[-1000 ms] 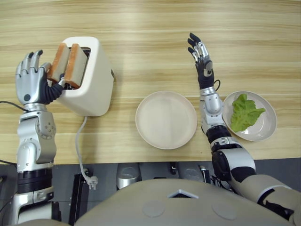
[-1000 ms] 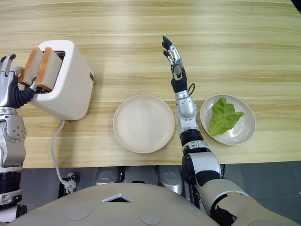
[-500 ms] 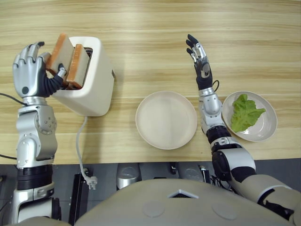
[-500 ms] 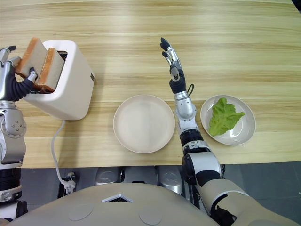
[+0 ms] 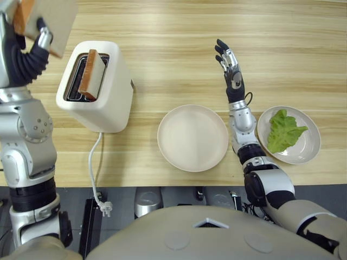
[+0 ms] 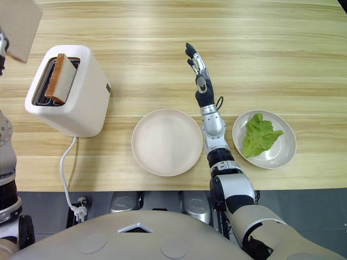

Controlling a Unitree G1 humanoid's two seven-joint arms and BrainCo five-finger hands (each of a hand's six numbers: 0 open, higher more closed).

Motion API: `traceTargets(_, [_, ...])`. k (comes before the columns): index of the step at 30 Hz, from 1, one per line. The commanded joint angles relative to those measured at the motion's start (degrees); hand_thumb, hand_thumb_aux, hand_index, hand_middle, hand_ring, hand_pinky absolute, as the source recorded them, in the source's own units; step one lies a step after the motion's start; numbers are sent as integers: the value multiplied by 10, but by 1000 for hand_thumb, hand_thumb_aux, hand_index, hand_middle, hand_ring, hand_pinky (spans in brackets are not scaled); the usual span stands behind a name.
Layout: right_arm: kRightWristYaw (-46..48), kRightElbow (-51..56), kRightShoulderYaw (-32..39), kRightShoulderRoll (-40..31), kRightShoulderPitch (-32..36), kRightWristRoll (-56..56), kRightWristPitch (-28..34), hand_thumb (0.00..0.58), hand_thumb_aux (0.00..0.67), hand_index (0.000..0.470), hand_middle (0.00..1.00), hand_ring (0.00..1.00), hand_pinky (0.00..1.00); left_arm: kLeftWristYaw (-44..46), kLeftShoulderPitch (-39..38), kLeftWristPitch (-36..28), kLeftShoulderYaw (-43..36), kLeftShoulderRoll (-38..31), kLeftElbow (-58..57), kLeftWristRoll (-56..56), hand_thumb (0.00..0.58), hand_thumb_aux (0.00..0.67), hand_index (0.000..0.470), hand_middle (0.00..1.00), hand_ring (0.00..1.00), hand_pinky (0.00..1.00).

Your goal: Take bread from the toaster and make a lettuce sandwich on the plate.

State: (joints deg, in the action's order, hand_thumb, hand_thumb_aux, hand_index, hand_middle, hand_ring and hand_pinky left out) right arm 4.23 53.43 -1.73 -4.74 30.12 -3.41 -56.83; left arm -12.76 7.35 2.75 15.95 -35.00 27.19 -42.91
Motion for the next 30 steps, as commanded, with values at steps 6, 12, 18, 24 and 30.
traceTargets(6, [-34,-26,-77,-98,28,34,0,0,0,0,0,0,0,210,27,26,-202,107,0,253,580,670,460,1000,1000,1000])
traceTargets(12, [-48,4,-122,-201,37,37,15,0,0,0,0,0,0,394,25,36,-279,119,-146,417,580,670,460,1000,1000,1000])
traceTargets(18, [-56,17,-124,-251,26,14,21,0,0,0,0,0,0,525,34,14,-337,125,-259,463,580,670,460,1000,1000,1000])
traceTargets(24, [-54,16,-117,-273,10,-4,20,0,0,0,0,0,0,545,28,53,-398,125,-355,392,580,670,460,1000,1000,1000])
traceTargets(30, [-57,17,-99,-277,6,-30,24,0,0,0,0,0,0,505,36,88,-427,141,-435,323,580,670,460,1000,1000,1000])
